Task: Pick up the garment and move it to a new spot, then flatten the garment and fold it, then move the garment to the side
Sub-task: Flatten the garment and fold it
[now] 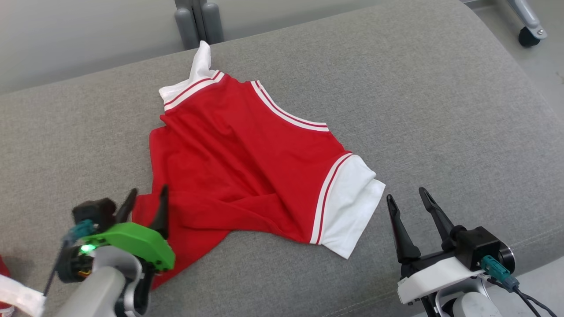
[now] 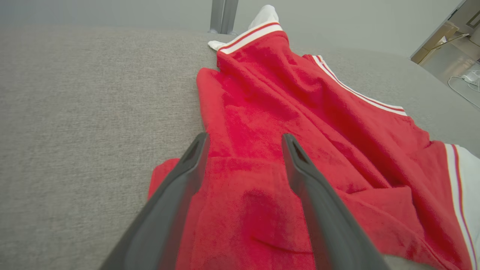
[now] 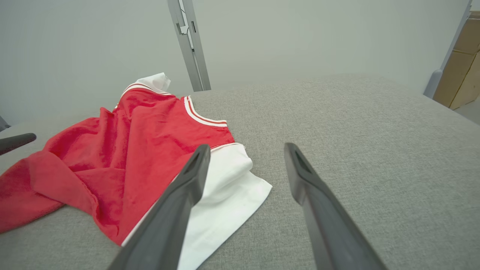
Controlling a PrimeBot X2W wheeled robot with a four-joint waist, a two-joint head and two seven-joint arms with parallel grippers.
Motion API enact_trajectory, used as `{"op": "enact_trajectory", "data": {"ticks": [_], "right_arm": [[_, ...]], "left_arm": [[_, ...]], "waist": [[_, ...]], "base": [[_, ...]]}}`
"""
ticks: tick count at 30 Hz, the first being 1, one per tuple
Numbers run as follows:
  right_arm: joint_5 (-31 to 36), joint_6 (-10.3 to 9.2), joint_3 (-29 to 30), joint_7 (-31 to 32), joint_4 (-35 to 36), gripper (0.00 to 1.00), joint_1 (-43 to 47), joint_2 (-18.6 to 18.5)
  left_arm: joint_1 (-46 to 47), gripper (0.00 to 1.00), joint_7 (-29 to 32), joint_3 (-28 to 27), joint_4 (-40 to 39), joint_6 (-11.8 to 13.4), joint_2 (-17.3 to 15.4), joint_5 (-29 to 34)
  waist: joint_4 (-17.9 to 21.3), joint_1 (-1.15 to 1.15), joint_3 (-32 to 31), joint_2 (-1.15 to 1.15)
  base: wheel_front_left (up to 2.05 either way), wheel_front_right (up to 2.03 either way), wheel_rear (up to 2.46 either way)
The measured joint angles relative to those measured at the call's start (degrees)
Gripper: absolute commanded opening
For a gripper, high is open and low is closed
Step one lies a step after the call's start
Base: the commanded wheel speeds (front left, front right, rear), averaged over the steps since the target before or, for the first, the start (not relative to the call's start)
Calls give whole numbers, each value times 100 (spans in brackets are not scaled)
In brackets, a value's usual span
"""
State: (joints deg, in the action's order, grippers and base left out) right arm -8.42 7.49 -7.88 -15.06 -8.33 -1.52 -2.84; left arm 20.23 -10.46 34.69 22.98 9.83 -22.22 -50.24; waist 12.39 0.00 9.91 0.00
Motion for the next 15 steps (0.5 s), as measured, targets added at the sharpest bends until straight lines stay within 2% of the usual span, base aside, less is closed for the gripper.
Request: {"op": "enact_trajectory", "data": {"ticks": [2, 5, 11, 15], "right_arm": [[0, 0, 2, 0, 3, 100, -1, 0], [12, 0, -45, 0, -10, 100, -8, 1], [35, 0, -104, 0, -20, 100, -87, 2], [52, 0, -107, 0, -24, 100, -106, 1]], "left_arm": [[-18, 100, 119, -270, 126, 35, -133, -258], [15, 100, 400, -356, 382, -130, -270, -466], [307, 100, 909, -55, 878, -572, -233, -486], [467, 100, 970, 70, 1193, -654, -203, -422]], "waist": [[-40, 0, 14, 0], [-96, 0, 62, 0], [-130, 0, 170, 0], [-107, 0, 207, 0]], "base": [[0, 0, 0], [0, 0, 0], [0, 0, 0], [0, 0, 0]]}}
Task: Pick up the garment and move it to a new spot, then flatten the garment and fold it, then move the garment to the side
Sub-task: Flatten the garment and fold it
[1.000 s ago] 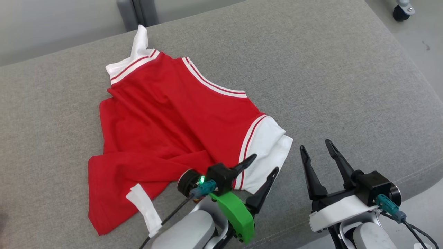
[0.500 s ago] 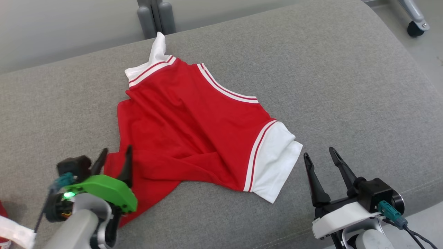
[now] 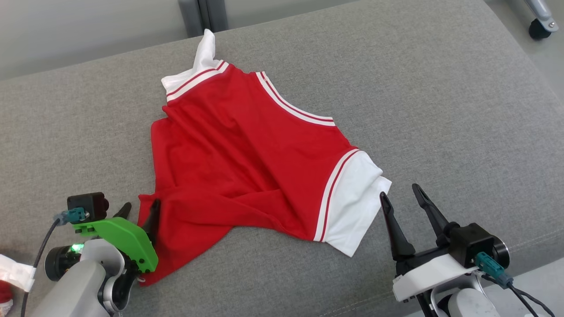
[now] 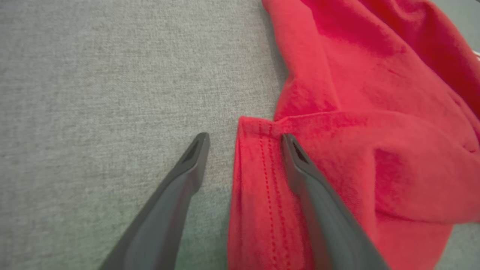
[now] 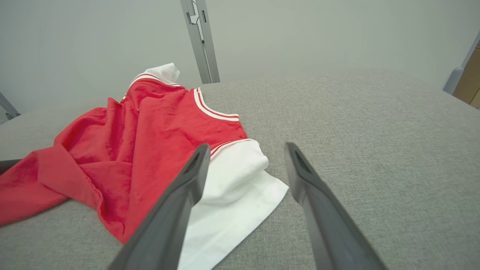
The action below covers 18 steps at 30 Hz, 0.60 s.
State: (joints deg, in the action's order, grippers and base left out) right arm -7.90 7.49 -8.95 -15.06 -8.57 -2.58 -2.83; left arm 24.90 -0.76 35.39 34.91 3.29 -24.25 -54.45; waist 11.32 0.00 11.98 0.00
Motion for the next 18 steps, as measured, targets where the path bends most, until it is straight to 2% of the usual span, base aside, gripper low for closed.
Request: {"op": "enact_trajectory", "data": {"ticks": [1, 2, 3, 4, 6, 13, 15, 18], "right_arm": [[5, 0, -3, 0, -2, 100, 0, 1], [5, 0, -3, 0, -3, 100, 0, 0], [7, 0, -2, 0, -5, 100, 0, 0], [9, 0, 1, 0, -4, 100, 0, 0], [12, 0, 16, 0, -3, 100, 0, 1], [14, 0, 76, 0, -24, 100, 40, -1], [26, 0, 80, 0, -51, 100, 83, 1], [48, 0, 102, 0, -69, 100, 107, 0]], "left_arm": [[44, 100, 18, 44, 80, -48, 7, 43], [69, 72, 19, 68, 160, -87, 19, 64], [100, 18, 5, 94, 231, -129, 31, 83], [121, 0, -40, 113, 265, -170, 37, 108], [182, 0, -136, 148, 341, -279, 55, 135], [208, 0, -461, 297, 310, -428, 119, 330], [203, 0, -584, 333, 205, -425, 118, 428], [193, 0, -873, 337, -148, -286, 75, 576]], "waist": [[10, 0, 6, 0], [20, 0, 13, 0], [29, 0, 19, 0], [34, 0, 26, 0], [44, 0, 41, 0], [-72, 0, -5, 0], [-133, 0, -35, 0], [-243, 0, -94, 0]], "base": [[0, 0, 0], [0, 0, 0], [0, 0, 0], [0, 0, 0], [0, 0, 0], [0, 0, 0], [0, 0, 0], [0, 0, 0]]}}
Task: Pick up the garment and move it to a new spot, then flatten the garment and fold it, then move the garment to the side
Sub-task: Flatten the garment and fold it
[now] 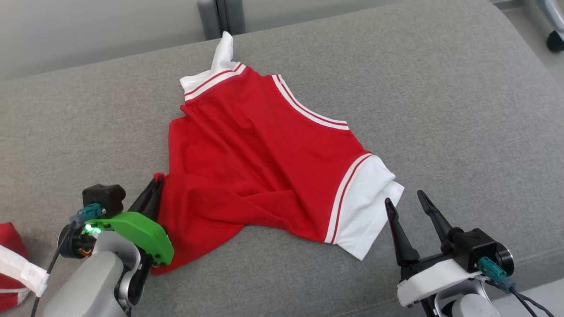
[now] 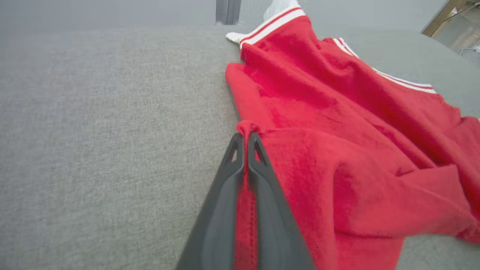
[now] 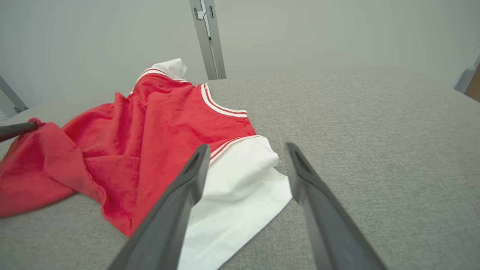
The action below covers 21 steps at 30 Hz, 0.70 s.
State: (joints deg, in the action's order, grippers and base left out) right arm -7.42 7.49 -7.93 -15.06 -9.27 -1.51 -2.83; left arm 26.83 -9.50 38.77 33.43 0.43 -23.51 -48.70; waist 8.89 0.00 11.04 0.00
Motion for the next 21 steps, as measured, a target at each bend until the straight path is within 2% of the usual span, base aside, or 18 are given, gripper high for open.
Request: {"op": "enact_trajectory", "data": {"ticks": [5, 9, 12, 15, 18, 19, 20, 21], "right_arm": [[20, 0, 42, 0, -5, 100, 135, 0], [52, 0, 89, 0, 18, 100, 196, 0], [67, 0, 107, 0, 49, 100, 207, 1], [92, 0, 148, 0, 67, 100, 206, -1], [115, 0, 161, 0, 64, 100, 207, 1], [125, 0, 164, 0, 57, 100, 210, 1], [129, 0, 164, 0, 49, 100, 215, 0], [136, 0, 153, 0, 40, 100, 219, 1]], "left_arm": [[-387, 0, -156, 134, -1377, 292, -178, 261], [-1197, 0, 386, 580, -2825, 477, -501, 301], [-1887, 0, 794, 937, -3565, 598, -765, 248], [-2335, 0, 867, 1083, -3790, 699, -906, 153], [-2587, 0, 751, 1106, -3640, 745, -898, 44], [-2654, 45, 657, 1093, -3523, 805, -859, 45], [-2698, 100, 614, 1080, -3426, 856, -814, 41], [-2729, 100, 659, 1125, -3283, 894, -804, 47]], "waist": [[-216, 0, -139, 0], [-410, 0, -238, 0], [-536, 0, -286, 0], [-644, 0, -309, 0], [-719, 0, -341, 0], [-736, 0, -360, 0], [-748, 0, -378, 0], [-757, 0, -399, 0]], "base": [[0, 0, 0], [0, 0, 0], [0, 0, 0], [0, 0, 0], [0, 0, 0], [0, 0, 0], [0, 0, 0], [0, 0, 0]]}}
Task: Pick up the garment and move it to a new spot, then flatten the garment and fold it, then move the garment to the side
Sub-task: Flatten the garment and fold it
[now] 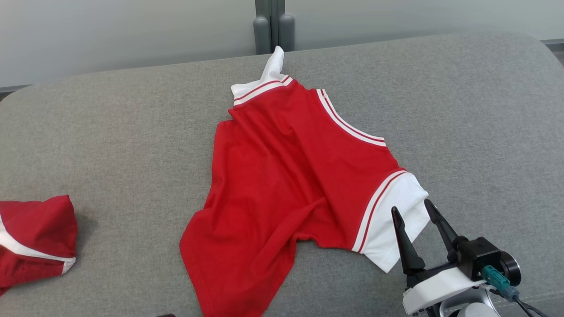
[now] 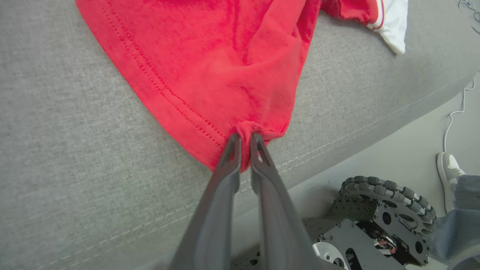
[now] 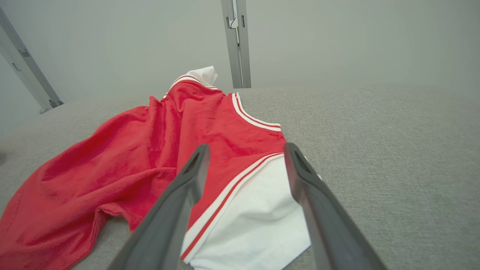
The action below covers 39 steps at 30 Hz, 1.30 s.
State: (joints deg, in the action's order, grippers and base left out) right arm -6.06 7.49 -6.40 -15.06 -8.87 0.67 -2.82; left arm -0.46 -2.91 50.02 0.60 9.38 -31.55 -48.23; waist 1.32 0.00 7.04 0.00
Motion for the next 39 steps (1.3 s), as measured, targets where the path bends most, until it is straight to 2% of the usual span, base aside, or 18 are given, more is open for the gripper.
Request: {"op": "enact_trajectory", "data": {"ticks": [4, 6, 8, 11, 13, 21, 26, 27, 28, 32, 39], "right_arm": [[8, 0, -19, 0, -11, 100, 1, -1], [14, 0, -14, 0, -3, 100, 2, 1], [26, 0, 5, 0, 10, 100, 3, -1], [62, 0, -13, 0, 22, 100, 1, -1], [64, 0, -78, 0, 19, 100, -18, -1], [2, 0, -237, 0, 3, 100, -316, -1], [-78, 0, -257, 0, 8, 100, -327, -1], [-98, 0, -256, 0, 13, 100, -328, -2], [-104, 0, -279, 0, 12, 100, -330, -4], [-142, 0, -272, 0, 25, 100, -336, -3], [-129, 0, -268, 0, 49, 100, -376, -3]], "left_arm": [[-152, 100, 80, -10, -62, -134, 22, -247], [-122, 100, -78, -283, -388, -178, -33, -393], [1, 100, -254, -617, -700, -94, -187, -458], [317, 100, -320, -933, -695, 35, -313, -463], [592, 100, -287, -993, -403, 25, -267, -442], [1891, 100, 44, -735, 1443, -309, 490, -286], [2158, 100, 215, -608, 2381, -270, 566, -101], [2207, 79, 199, -625, 2543, -259, 554, -97], [2250, 0, 160, -676, 2659, -270, 554, -118], [2425, 0, -109, -764, 2973, -427, 533, -108], [3243, 0, -626, -1095, 3631, -279, 417, 74]], "waist": [[3, 0, -58, 0], [10, 0, -51, 0], [5, 0, -25, 0], [3, 0, 34, 0], [15, 0, 89, 0], [327, 0, 285, 0], [608, 0, 379, 0], [666, 0, 405, 0], [724, 0, 430, 0], [923, 0, 528, 0], [1056, 0, 695, 0]], "base": [[0, 0, 0], [0, 0, 0], [0, 0, 0], [0, 0, 0], [0, 0, 0], [0, 0, 0], [0, 0, 0], [0, 0, 0], [0, 0, 0], [0, 0, 0], [0, 0, 0]]}}
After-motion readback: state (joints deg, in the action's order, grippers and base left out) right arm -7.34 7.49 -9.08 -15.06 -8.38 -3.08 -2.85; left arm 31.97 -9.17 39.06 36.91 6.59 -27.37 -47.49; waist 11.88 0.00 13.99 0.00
